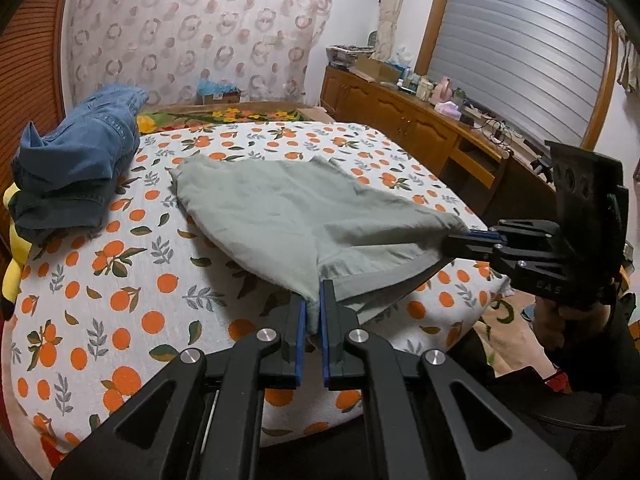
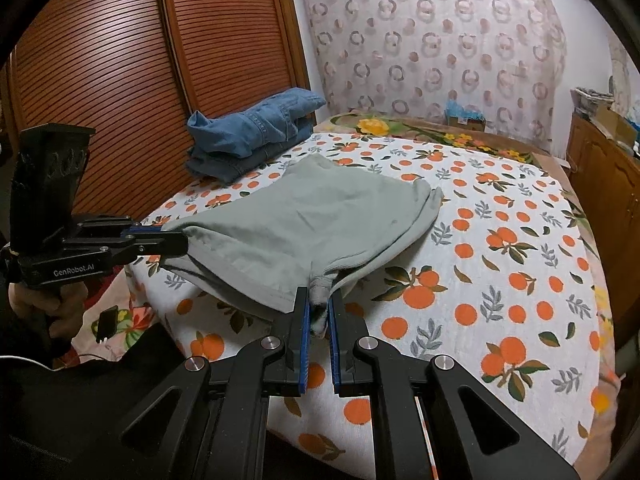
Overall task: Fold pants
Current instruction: 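Lower the held grey-green pants onto the sheet with both grippers, then open both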
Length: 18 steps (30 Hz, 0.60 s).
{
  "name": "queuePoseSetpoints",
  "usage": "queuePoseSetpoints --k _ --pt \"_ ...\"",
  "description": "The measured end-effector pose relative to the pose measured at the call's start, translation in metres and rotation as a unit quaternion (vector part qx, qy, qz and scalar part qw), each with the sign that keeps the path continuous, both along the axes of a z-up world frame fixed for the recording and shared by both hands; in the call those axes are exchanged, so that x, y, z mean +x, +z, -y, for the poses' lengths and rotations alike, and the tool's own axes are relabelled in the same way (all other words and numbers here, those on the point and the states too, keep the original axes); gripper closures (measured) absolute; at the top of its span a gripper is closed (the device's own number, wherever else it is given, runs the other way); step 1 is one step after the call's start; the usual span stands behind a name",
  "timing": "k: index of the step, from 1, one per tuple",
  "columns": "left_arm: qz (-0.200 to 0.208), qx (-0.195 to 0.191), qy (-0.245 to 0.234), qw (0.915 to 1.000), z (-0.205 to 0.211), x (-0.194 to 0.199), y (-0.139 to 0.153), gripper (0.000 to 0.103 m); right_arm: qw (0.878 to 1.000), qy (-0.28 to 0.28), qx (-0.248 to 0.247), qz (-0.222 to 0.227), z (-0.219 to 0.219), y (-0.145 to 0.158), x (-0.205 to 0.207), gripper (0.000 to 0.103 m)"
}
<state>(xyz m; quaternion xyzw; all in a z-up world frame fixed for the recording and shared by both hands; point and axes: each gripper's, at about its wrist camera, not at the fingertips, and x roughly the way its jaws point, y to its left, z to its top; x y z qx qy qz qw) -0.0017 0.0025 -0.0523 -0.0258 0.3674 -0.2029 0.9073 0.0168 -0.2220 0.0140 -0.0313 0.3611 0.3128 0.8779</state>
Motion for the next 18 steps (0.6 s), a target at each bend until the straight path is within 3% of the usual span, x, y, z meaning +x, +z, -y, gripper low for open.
queuePoseSetpoints --k 8,18 --pt "0.002 -0.003 -0.005 1.0 0.002 -0.009 0.006 0.097 1.0 0.004 0.005 0.005 0.003 0.009 -0.01 0.095" --pt "0.013 0.008 0.014 0.9998 -0.003 0.026 0.01 0.097 1.0 -0.015 0.006 0.022 -0.008 0.008 0.026 0.095"
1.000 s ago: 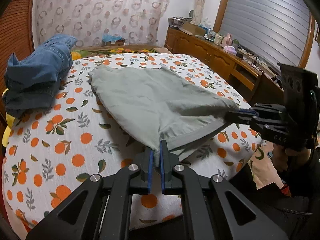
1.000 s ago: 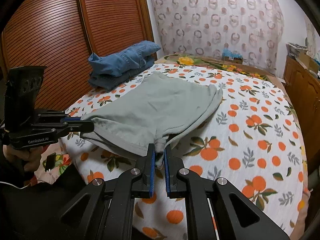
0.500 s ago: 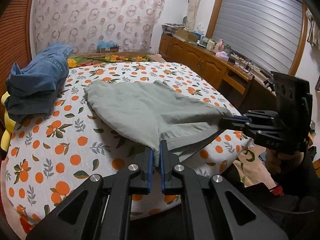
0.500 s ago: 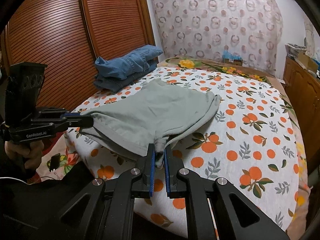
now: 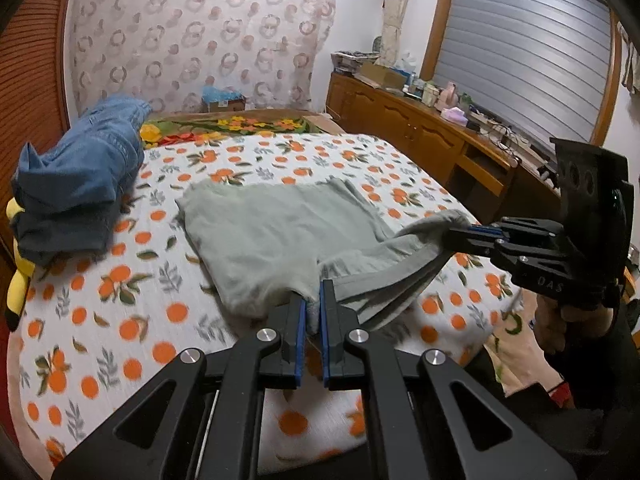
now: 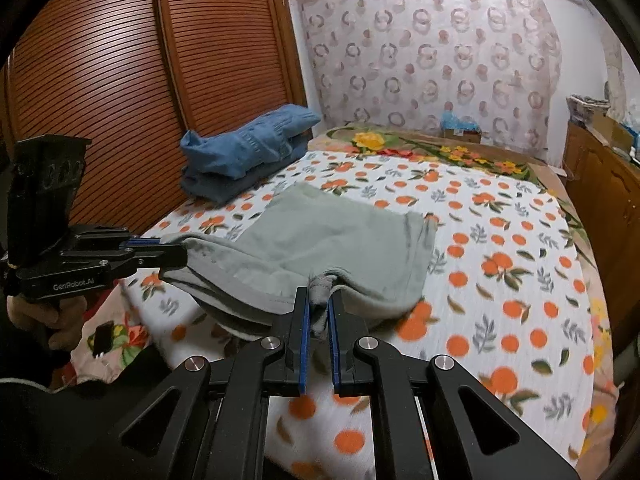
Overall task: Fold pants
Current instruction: 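Lower the held grey-green pants onto the sheet with both grippers, then open both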
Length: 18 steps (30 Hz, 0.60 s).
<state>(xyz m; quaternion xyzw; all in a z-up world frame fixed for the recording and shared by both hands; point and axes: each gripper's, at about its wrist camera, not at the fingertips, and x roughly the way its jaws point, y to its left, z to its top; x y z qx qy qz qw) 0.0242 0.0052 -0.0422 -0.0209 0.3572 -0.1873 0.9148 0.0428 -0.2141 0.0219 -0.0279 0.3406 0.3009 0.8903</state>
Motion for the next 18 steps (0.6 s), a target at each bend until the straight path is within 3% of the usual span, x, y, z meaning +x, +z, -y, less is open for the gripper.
queuePoseSetpoints --k 18 --pt "0.005 0.019 0.022 0.9996 -0.004 0.072 0.001 0.097 1.0 -0.024 -0.007 0.006 -0.024 -0.013 0.069 0.095"
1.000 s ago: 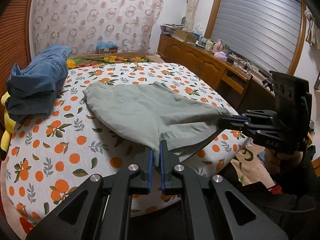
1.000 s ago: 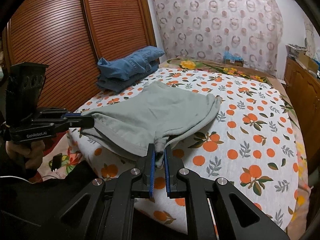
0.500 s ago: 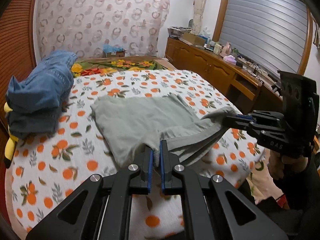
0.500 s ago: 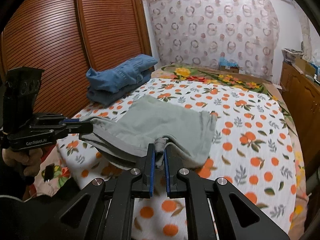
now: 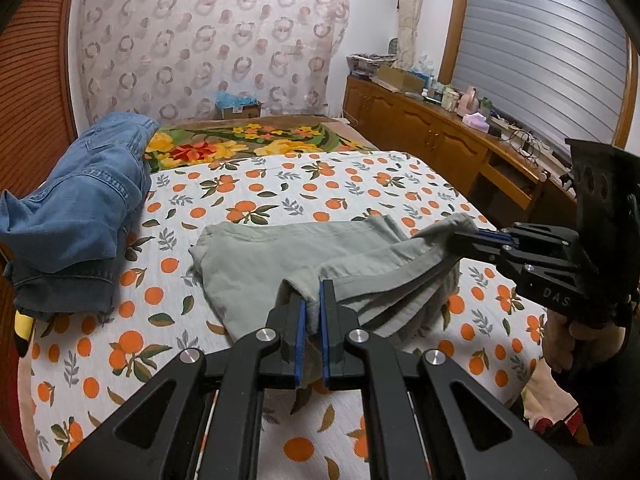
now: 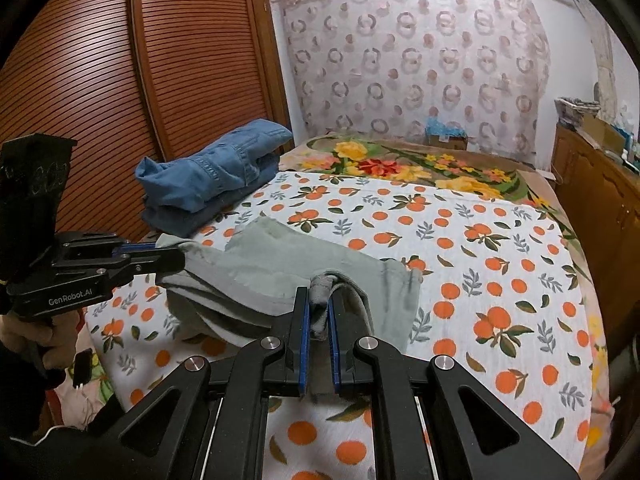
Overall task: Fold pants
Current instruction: 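Lower the held grey-green pants onto the sheet with both grippers, then open both, then grasp the pants waistband with both grippers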
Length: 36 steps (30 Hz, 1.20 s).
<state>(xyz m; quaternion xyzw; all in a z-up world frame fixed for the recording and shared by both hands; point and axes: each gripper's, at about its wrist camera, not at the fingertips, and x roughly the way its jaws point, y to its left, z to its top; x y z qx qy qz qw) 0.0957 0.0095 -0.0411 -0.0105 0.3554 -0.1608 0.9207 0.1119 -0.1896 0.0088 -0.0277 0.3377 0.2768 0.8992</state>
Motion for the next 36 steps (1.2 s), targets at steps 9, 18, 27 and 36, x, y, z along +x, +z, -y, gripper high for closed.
queuePoseSetpoints --k 9,18,27,36 --pt "-0.003 -0.003 0.008 1.0 -0.003 0.02 0.0 0.097 1.0 -0.004 -0.001 0.0 -0.008 -0.002 0.025 0.095" --pt "-0.019 -0.003 0.017 0.9997 -0.012 0.029 -0.016 0.089 0.999 -0.006 -0.014 -0.029 -0.015 -0.026 0.047 0.095" --pt "0.012 0.026 0.017 0.9995 -0.011 0.022 -0.016 0.031 0.999 -0.01 -0.021 -0.025 -0.018 -0.025 0.051 0.094" --pt "-0.008 0.014 0.027 0.9995 -0.021 0.017 -0.029 0.024 1.0 -0.021 -0.011 -0.006 -0.003 -0.012 0.042 0.069"
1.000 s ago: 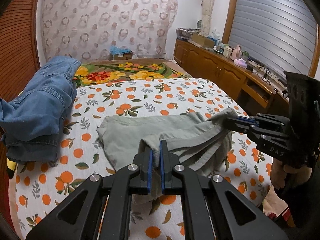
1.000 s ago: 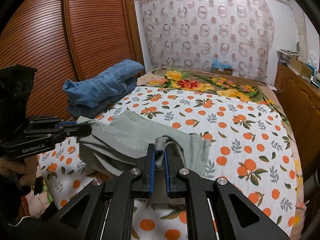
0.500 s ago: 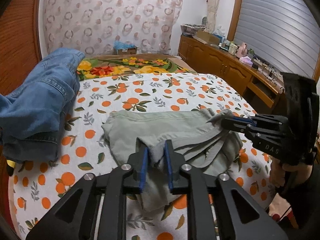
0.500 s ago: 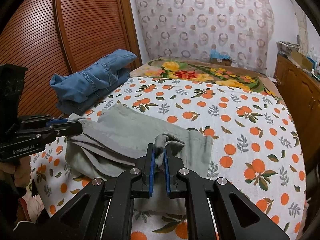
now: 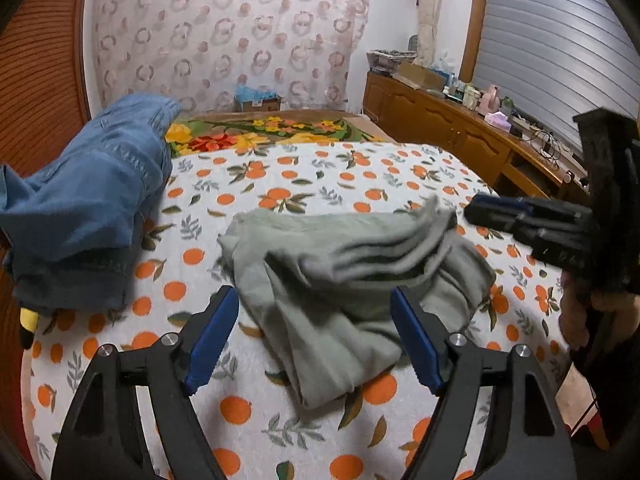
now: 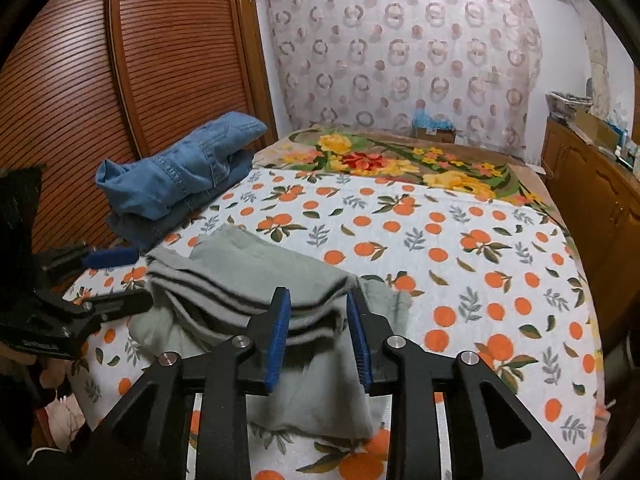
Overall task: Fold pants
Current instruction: 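Grasp the pants waistband with both grippers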
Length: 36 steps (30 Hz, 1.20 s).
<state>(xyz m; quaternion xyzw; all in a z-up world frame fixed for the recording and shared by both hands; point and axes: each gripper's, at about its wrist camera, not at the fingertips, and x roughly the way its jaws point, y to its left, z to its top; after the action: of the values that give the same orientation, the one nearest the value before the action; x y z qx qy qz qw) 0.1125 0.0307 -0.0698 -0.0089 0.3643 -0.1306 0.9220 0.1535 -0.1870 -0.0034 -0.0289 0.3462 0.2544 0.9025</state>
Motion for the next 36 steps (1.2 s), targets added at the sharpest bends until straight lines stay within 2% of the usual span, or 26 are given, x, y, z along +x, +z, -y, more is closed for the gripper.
queuePoseSetpoints --k 5,9,14,17,19,22,28,29,31,33,36 --pt "-0.011 0.001 -0.002 0.9999 -0.003 -0.009 -0.009 0.024 1.0 0.0 -0.013 -0.007 0.014 -0.002 -0.015 0.068" --pt "-0.022 -0.005 -0.01 0.9997 -0.004 -0.017 -0.016 0.025 0.999 0.003 -0.024 -0.033 0.024 -0.017 -0.029 0.068" --pt "-0.036 0.007 -0.026 0.999 0.001 -0.023 -0.028 0.035 0.998 0.005 -0.03 -0.053 0.029 -0.031 -0.036 0.068" --pt "-0.044 0.013 -0.03 0.9985 0.003 -0.023 -0.033 0.05 0.998 0.005 -0.028 -0.064 0.028 -0.035 -0.032 0.068" --pt "-0.048 0.016 -0.031 0.9983 0.004 -0.022 -0.035 0.055 0.997 0.006 -0.028 -0.068 0.025 -0.034 -0.026 0.068" --pt "-0.049 0.019 -0.032 0.9981 0.006 -0.018 -0.037 0.06 0.997 0.008 -0.029 -0.075 0.022 -0.036 -0.02 0.068" --pt "-0.052 0.029 -0.032 0.9977 0.009 -0.012 -0.039 0.061 0.996 0.015 -0.032 -0.081 0.018 -0.04 -0.015 0.069" --pt "-0.053 0.029 -0.032 0.9977 0.009 -0.012 -0.039 0.063 0.996 0.018 -0.031 -0.082 0.017 -0.04 -0.015 0.071" --pt "-0.053 0.028 -0.035 0.9976 0.009 -0.012 -0.039 0.075 0.996 0.021 -0.032 -0.081 0.018 -0.041 -0.014 0.09" --pt "-0.049 0.027 -0.037 0.9977 0.009 -0.013 -0.038 0.086 0.997 0.02 -0.027 -0.075 0.021 -0.039 -0.016 0.096" --pt "-0.039 0.02 -0.03 0.9986 0.003 -0.017 -0.032 0.09 0.998 0.008 -0.02 -0.06 0.031 -0.033 -0.02 0.099"
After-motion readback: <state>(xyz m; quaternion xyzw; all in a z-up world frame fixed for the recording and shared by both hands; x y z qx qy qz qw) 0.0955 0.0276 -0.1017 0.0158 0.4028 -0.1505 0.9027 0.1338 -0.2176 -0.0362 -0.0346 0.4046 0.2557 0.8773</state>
